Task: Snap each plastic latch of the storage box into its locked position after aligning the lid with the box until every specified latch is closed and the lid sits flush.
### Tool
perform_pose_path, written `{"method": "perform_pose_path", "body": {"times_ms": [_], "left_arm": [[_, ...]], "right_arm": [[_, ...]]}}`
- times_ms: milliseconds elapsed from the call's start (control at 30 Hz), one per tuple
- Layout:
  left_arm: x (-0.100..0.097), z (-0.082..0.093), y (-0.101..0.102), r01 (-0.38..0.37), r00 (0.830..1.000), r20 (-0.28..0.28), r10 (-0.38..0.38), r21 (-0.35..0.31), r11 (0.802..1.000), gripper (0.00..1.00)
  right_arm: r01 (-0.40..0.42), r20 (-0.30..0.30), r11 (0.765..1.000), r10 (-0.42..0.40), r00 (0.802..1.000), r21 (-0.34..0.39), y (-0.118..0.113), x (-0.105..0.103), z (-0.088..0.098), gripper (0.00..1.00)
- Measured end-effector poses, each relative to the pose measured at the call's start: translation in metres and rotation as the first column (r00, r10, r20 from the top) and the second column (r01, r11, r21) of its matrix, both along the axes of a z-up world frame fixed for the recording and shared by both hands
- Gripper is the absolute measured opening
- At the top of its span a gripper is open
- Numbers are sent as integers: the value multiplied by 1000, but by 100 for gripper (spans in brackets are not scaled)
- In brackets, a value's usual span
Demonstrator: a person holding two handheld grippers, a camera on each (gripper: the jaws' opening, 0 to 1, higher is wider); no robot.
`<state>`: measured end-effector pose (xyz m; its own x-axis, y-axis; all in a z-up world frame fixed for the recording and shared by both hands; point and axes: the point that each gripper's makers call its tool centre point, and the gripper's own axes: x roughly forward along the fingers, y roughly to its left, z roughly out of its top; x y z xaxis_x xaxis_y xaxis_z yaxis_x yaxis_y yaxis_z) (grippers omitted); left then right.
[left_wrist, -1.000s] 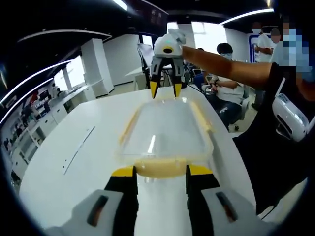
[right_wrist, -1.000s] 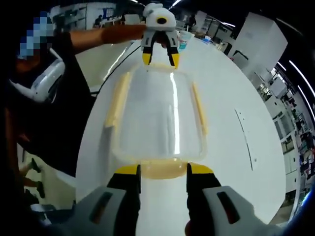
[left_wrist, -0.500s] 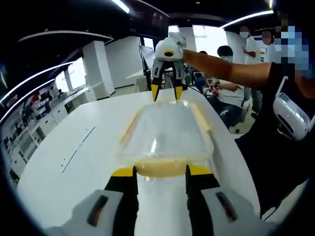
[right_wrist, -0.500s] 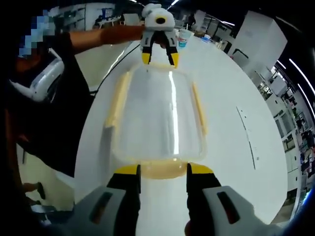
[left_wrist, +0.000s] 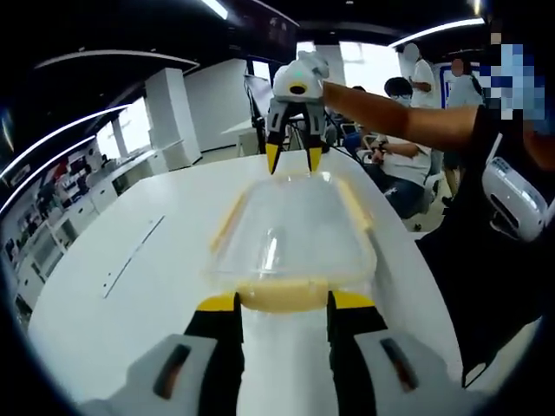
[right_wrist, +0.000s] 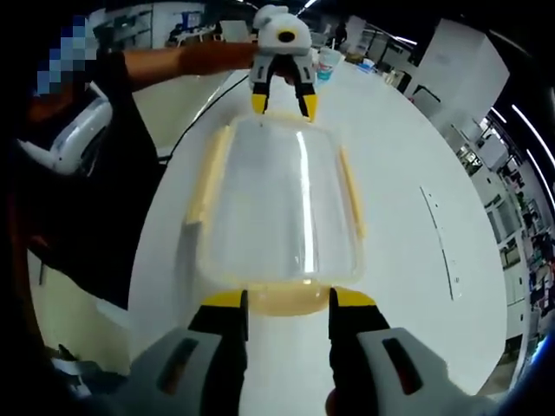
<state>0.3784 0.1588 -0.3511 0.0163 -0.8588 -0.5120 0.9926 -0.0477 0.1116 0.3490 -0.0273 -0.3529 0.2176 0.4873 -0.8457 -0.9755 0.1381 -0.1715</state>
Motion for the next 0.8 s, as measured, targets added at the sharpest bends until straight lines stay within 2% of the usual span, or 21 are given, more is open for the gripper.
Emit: {"method": "perform_pose_path", "body": {"times_ms": [333,800], "left_arm": [[6,-13,3,-7,1000,-10,7,-7,1000,35],[4,-12,3,0,1000,-8,0,-14,1000,35]], "right_arm": [[-14,-2,1000,14,1000,-24,4,0,-6,33],[-13,-1,1000,13,1000,-23,3,-2,-6,33]]}}
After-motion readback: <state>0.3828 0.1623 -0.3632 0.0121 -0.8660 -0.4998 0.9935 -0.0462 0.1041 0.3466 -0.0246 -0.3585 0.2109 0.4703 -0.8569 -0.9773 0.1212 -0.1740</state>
